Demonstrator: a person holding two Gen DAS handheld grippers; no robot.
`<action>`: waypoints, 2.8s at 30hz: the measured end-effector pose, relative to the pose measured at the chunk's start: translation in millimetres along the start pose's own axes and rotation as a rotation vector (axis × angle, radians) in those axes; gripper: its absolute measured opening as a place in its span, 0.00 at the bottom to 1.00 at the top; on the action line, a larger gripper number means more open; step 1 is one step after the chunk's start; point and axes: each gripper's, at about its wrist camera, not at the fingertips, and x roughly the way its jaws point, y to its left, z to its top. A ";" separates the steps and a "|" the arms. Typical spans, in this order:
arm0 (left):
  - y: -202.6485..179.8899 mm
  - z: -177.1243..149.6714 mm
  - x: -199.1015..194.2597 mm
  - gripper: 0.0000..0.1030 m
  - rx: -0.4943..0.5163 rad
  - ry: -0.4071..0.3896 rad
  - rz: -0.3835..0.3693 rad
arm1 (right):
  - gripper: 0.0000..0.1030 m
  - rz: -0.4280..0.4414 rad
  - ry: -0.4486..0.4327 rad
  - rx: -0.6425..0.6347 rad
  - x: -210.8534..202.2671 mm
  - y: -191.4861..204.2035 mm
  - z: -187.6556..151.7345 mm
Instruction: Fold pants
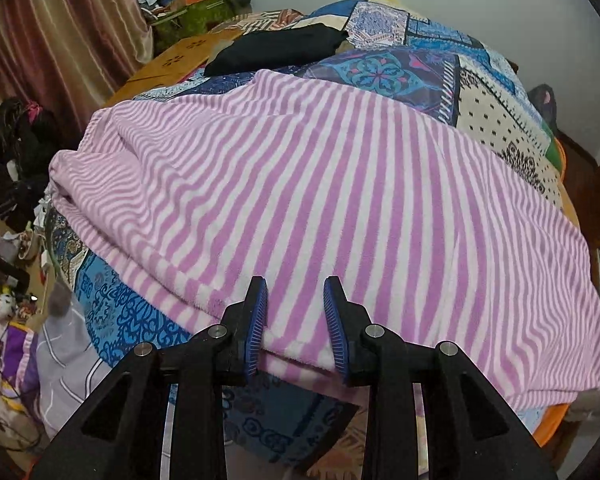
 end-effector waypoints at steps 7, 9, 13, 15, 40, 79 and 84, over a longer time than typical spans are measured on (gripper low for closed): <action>34.0 -13.8 1.8 0.01 -0.118 0.068 -0.167 | 0.26 0.021 -0.018 0.037 -0.7 -3.2 -7.0; 24.0 -10.4 -4.5 0.04 -0.094 0.050 -0.193 | 0.26 0.030 -0.018 0.049 -1.3 -4.9 -6.6; -2.7 -1.3 -9.7 0.40 -0.007 0.028 -0.226 | 0.26 0.043 -0.008 0.064 -7.7 -6.2 -2.0; -12.9 0.6 -4.4 0.52 0.028 0.028 -0.213 | 0.26 0.062 -0.021 0.074 -13.8 -6.3 0.8; -5.4 1.6 6.5 0.21 0.073 -0.053 -0.120 | 0.40 0.182 0.013 -0.067 7.1 65.6 17.2; -4.8 132.2 135.6 0.11 -0.051 0.158 -0.197 | 0.41 0.029 -0.044 -0.049 19.9 28.5 21.4; -15.2 139.6 149.1 0.12 0.022 0.160 -0.108 | 0.41 0.034 -0.049 -0.035 19.4 26.9 19.1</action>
